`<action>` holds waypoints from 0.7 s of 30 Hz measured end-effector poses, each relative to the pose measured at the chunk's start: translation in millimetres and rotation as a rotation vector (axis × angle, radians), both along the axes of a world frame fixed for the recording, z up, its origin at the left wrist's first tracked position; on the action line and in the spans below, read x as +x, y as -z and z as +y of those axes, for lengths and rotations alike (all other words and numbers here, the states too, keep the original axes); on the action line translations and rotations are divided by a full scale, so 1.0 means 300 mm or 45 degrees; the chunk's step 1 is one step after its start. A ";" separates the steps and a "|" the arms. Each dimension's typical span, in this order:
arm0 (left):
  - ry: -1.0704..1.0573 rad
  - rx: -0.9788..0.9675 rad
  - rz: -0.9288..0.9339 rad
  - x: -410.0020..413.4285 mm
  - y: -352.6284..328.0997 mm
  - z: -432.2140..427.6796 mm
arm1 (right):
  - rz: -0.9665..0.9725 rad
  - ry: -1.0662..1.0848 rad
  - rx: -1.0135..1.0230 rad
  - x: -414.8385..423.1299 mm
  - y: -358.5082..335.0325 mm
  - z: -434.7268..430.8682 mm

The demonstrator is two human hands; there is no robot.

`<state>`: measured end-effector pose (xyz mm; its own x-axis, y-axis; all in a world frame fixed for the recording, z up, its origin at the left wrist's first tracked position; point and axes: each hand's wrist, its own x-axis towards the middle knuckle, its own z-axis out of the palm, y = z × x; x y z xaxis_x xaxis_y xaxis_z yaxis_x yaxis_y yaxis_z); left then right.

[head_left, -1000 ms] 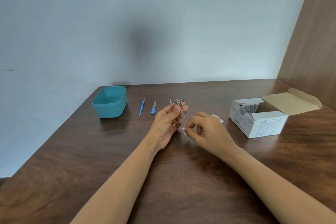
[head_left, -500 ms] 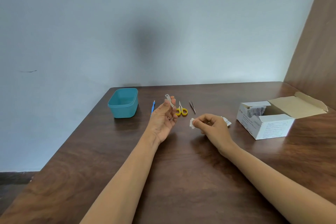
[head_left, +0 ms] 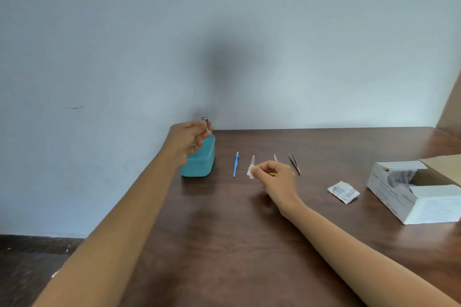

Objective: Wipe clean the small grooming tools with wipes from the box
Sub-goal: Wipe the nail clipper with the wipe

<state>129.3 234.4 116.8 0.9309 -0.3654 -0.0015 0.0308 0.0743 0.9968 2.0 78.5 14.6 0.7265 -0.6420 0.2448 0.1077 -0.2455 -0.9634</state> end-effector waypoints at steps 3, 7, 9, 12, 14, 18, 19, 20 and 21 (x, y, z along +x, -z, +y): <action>-0.098 0.257 -0.062 0.113 -0.028 0.015 | -0.002 -0.027 -0.045 0.022 -0.002 0.008; -0.121 0.658 -0.179 0.213 -0.003 -0.019 | 0.022 -0.027 -0.071 0.029 0.011 0.002; -0.096 0.852 -0.243 0.243 0.019 -0.056 | 0.031 -0.032 -0.072 0.037 0.015 0.000; -0.059 1.126 -0.341 0.281 0.060 -0.111 | 0.037 -0.041 -0.088 0.040 0.019 -0.002; -0.030 1.339 -0.454 0.296 0.089 -0.137 | 0.042 -0.042 -0.102 0.044 0.025 -0.005; -0.027 1.570 -0.580 0.307 0.142 -0.179 | 0.050 -0.045 -0.117 0.050 0.033 -0.011; -0.041 1.579 -0.597 0.315 0.154 -0.187 | 0.053 -0.044 -0.127 0.053 0.035 -0.012; -0.054 1.587 -0.612 0.323 0.164 -0.194 | 0.056 -0.042 -0.136 0.055 0.038 -0.013; -0.065 1.593 -0.627 0.328 0.169 -0.201 | 0.059 -0.041 -0.141 0.057 0.040 -0.015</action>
